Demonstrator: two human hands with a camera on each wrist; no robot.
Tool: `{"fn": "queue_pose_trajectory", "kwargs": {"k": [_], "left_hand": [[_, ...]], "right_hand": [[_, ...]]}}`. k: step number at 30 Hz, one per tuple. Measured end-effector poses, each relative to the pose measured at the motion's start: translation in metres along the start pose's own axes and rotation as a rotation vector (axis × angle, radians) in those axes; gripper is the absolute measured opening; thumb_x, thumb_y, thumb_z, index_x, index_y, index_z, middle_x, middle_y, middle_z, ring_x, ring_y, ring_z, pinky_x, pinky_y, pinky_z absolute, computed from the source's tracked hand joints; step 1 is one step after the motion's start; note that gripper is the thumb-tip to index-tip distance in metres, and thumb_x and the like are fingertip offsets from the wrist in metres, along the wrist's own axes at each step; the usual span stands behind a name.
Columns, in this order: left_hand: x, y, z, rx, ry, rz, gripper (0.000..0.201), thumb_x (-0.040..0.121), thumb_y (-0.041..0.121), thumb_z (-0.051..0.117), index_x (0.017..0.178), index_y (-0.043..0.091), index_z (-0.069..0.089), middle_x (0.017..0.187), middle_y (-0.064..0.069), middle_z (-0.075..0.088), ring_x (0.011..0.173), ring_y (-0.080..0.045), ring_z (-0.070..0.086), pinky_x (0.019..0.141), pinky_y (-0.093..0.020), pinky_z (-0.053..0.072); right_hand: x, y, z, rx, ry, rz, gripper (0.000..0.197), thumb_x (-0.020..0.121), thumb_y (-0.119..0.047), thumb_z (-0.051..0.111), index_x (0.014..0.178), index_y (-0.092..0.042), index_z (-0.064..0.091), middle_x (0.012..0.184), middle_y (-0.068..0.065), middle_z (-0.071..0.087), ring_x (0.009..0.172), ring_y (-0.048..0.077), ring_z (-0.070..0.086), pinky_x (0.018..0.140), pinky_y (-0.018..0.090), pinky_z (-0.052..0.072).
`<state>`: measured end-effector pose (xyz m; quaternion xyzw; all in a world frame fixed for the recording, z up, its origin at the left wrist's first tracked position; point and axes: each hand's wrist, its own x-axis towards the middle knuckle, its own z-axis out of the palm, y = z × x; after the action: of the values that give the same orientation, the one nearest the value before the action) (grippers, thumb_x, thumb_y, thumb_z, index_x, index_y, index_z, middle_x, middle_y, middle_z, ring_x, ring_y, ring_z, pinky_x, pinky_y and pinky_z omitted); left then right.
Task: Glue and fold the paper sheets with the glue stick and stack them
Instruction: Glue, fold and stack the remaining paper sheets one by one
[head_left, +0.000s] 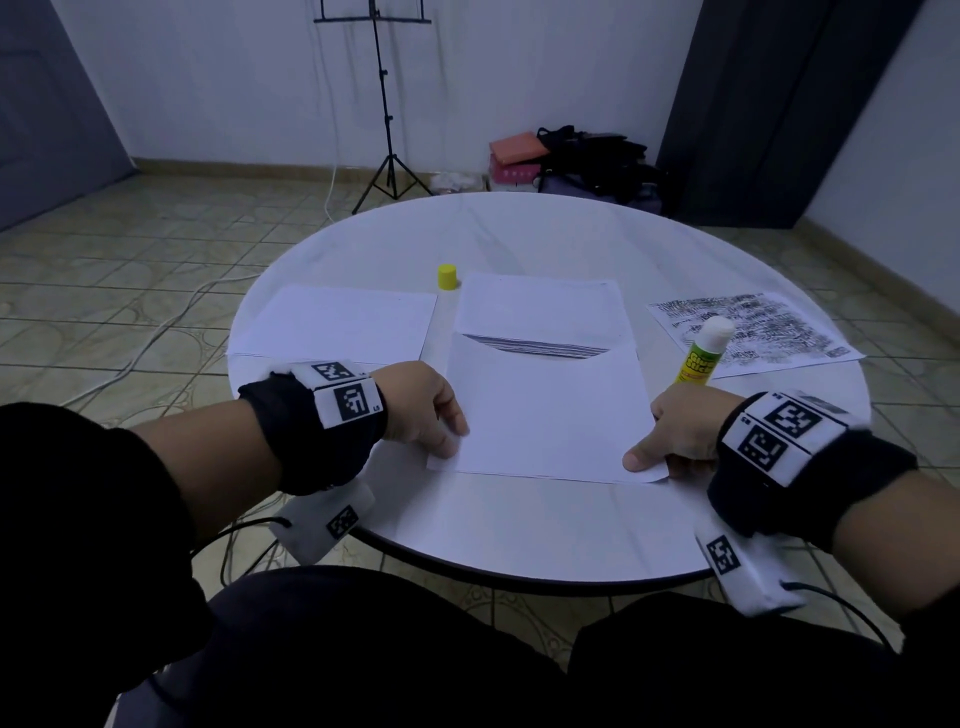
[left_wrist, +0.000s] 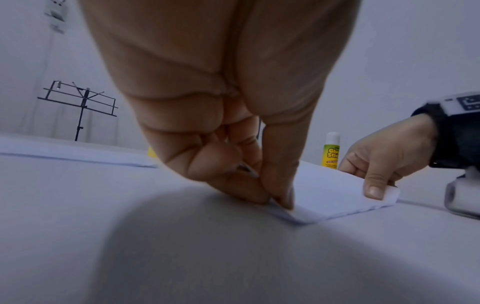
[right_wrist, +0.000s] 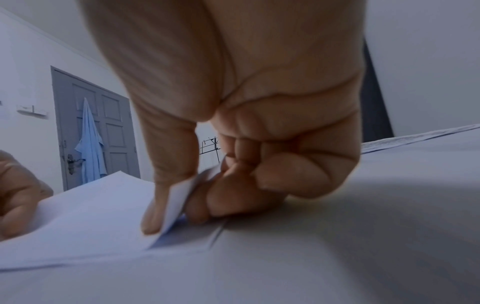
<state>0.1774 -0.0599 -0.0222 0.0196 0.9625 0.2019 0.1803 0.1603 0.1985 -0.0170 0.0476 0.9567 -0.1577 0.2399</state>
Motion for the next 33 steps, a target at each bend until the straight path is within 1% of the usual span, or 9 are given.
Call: {"fn": "queue_pose_trajectory", "kwargs": {"k": [3, 7, 11, 14, 16, 18, 22, 31, 33], "left_hand": [[-0.0005, 0.0039, -0.0006, 0.052, -0.001, -0.002, 0.025, 0.078, 0.022, 0.076, 0.102, 0.027, 0.070, 0.068, 0.015, 0.048, 0.051, 0.000, 0.041, 0.038, -0.004, 0.029], [-0.0015, 0.0059, -0.0017, 0.075, -0.011, -0.006, 0.027, 0.079, 0.023, 0.076, 0.104, 0.028, 0.070, 0.068, 0.014, 0.047, 0.051, 0.000, 0.041, 0.040, -0.005, 0.029], [-0.0019, 0.0062, -0.0018, 0.080, -0.015, -0.005, 0.026, 0.079, 0.023, 0.076, 0.103, 0.028, 0.070, 0.068, 0.014, 0.048, 0.050, 0.000, 0.042, 0.039, -0.003, 0.029], [-0.0016, 0.0057, -0.0015, 0.053, -0.016, -0.012, 0.025, 0.078, 0.022, 0.077, 0.101, 0.028, 0.070, 0.067, 0.012, 0.049, 0.049, -0.001, 0.042, 0.039, -0.003, 0.030], [-0.0014, 0.0056, -0.0016, 0.044, -0.015, -0.014, 0.024, 0.078, 0.021, 0.077, 0.100, 0.028, 0.070, 0.067, 0.012, 0.049, 0.049, -0.002, 0.042, 0.038, -0.003, 0.030], [-0.0016, 0.0055, -0.0014, 0.047, -0.011, -0.015, 0.024, 0.078, 0.021, 0.077, 0.099, 0.028, 0.070, 0.068, 0.012, 0.050, 0.049, -0.001, 0.043, 0.038, -0.002, 0.030], [-0.0017, 0.0059, -0.0010, 0.058, -0.008, -0.015, 0.025, 0.078, 0.022, 0.077, 0.100, 0.029, 0.070, 0.068, 0.012, 0.050, 0.049, -0.001, 0.043, 0.039, -0.002, 0.031], [-0.0004, 0.0048, -0.0007, 0.047, -0.004, -0.013, 0.026, 0.078, 0.021, 0.077, 0.103, 0.028, 0.071, 0.070, 0.013, 0.050, 0.050, 0.000, 0.042, 0.038, -0.001, 0.030], [-0.0006, 0.0050, -0.0008, 0.055, -0.003, -0.012, 0.026, 0.078, 0.021, 0.076, 0.103, 0.028, 0.071, 0.071, 0.013, 0.050, 0.050, 0.000, 0.042, 0.038, -0.001, 0.030]], "right_hand": [[-0.0002, 0.0001, -0.0002, -0.009, 0.000, 0.001, 0.028, 0.075, -0.021, 0.079, 0.072, -0.004, 0.058, 0.059, 0.007, 0.063, 0.049, 0.019, 0.053, 0.053, 0.024, 0.042], [-0.0005, 0.0014, -0.0007, -0.020, 0.008, 0.003, 0.035, 0.076, -0.025, 0.079, 0.064, -0.008, 0.050, 0.055, 0.005, 0.061, 0.046, 0.019, 0.052, 0.051, 0.023, 0.040], [-0.0006, 0.0027, -0.0008, -0.016, 0.003, -0.006, 0.037, 0.075, -0.025, 0.080, 0.063, -0.008, 0.048, 0.053, 0.004, 0.060, 0.046, 0.019, 0.051, 0.050, 0.023, 0.040], [-0.0016, 0.0018, -0.0005, -0.034, 0.008, -0.021, 0.034, 0.076, -0.024, 0.079, 0.068, -0.008, 0.050, 0.055, 0.003, 0.060, 0.045, 0.017, 0.051, 0.049, 0.022, 0.040], [-0.0020, 0.0002, -0.0001, -0.067, 0.009, -0.031, 0.030, 0.076, -0.025, 0.078, 0.073, -0.008, 0.053, 0.058, 0.002, 0.061, 0.048, 0.016, 0.052, 0.051, 0.023, 0.040], [-0.0018, -0.0006, 0.0009, -0.089, 0.016, -0.033, 0.031, 0.075, -0.026, 0.078, 0.075, -0.009, 0.053, 0.062, 0.002, 0.061, 0.053, 0.017, 0.053, 0.054, 0.023, 0.042], [-0.0017, 0.0006, 0.0004, -0.084, 0.009, -0.030, 0.028, 0.075, -0.026, 0.079, 0.076, -0.008, 0.057, 0.059, 0.001, 0.061, 0.053, 0.016, 0.054, 0.054, 0.022, 0.042], [-0.0037, -0.0009, -0.0004, -0.113, 0.019, -0.030, 0.034, 0.074, -0.027, 0.079, 0.073, -0.010, 0.051, 0.061, 0.001, 0.059, 0.058, 0.017, 0.054, 0.055, 0.024, 0.041], [-0.0052, -0.0040, 0.0008, -0.132, 0.028, -0.024, 0.034, 0.075, -0.028, 0.079, 0.074, -0.010, 0.049, 0.066, 0.001, 0.059, 0.066, 0.020, 0.056, 0.057, 0.024, 0.041]]}}
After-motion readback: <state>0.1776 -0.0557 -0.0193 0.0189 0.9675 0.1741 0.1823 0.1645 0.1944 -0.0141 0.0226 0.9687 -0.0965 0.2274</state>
